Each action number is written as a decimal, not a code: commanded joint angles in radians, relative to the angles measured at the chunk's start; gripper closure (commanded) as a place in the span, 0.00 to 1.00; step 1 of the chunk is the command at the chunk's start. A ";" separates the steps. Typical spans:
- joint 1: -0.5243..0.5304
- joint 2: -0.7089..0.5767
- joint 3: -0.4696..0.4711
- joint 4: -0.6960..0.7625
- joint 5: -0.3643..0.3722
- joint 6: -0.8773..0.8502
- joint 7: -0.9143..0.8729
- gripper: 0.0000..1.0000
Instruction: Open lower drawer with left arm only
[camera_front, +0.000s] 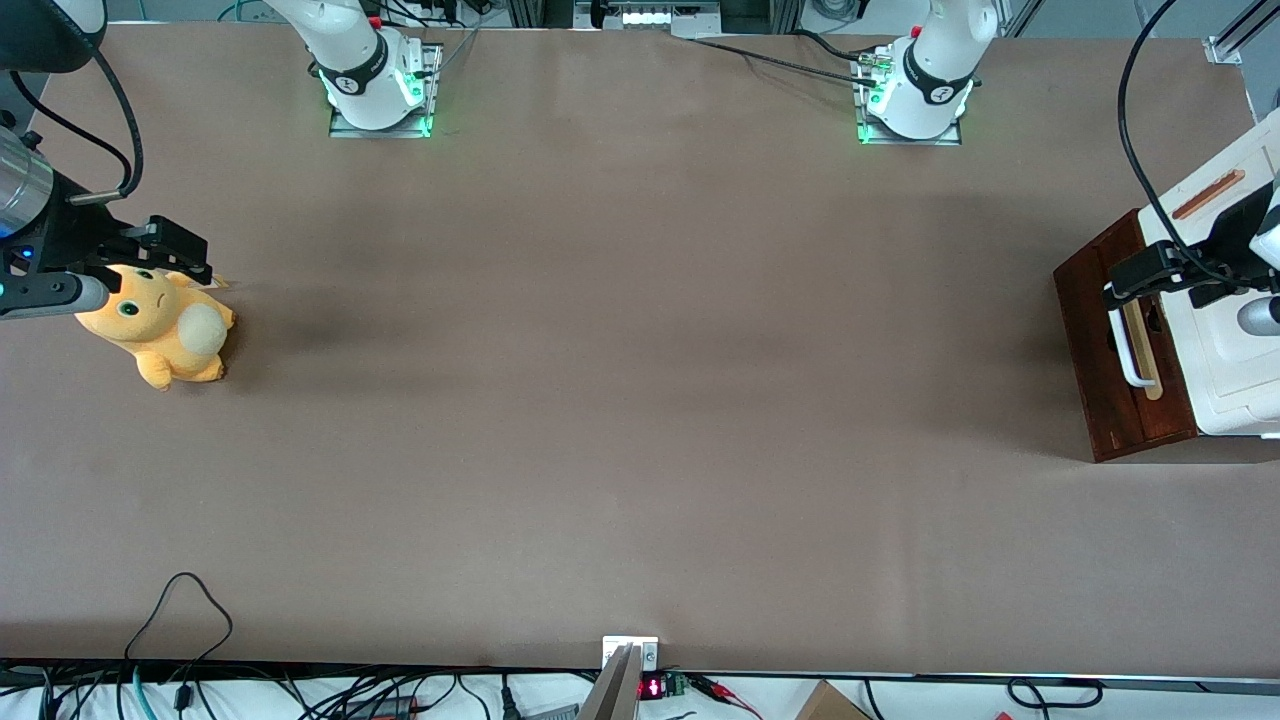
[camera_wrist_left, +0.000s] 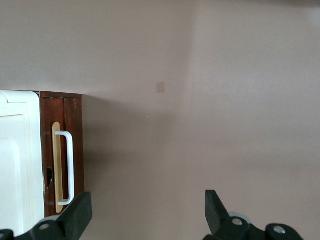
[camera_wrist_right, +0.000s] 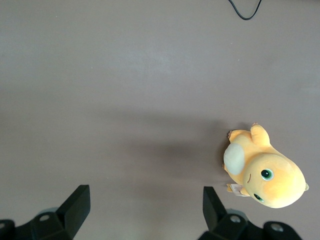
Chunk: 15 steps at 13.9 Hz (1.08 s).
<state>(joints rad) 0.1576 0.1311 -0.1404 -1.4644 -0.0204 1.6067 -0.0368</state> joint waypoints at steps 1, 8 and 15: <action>0.000 0.008 -0.001 0.023 0.022 -0.008 -0.002 0.00; 0.020 0.030 0.009 0.021 0.007 -0.014 -0.011 0.00; 0.017 0.059 -0.001 0.007 0.071 -0.019 -0.048 0.00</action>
<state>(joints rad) 0.1788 0.1750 -0.1355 -1.4678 0.0108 1.6007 -0.0586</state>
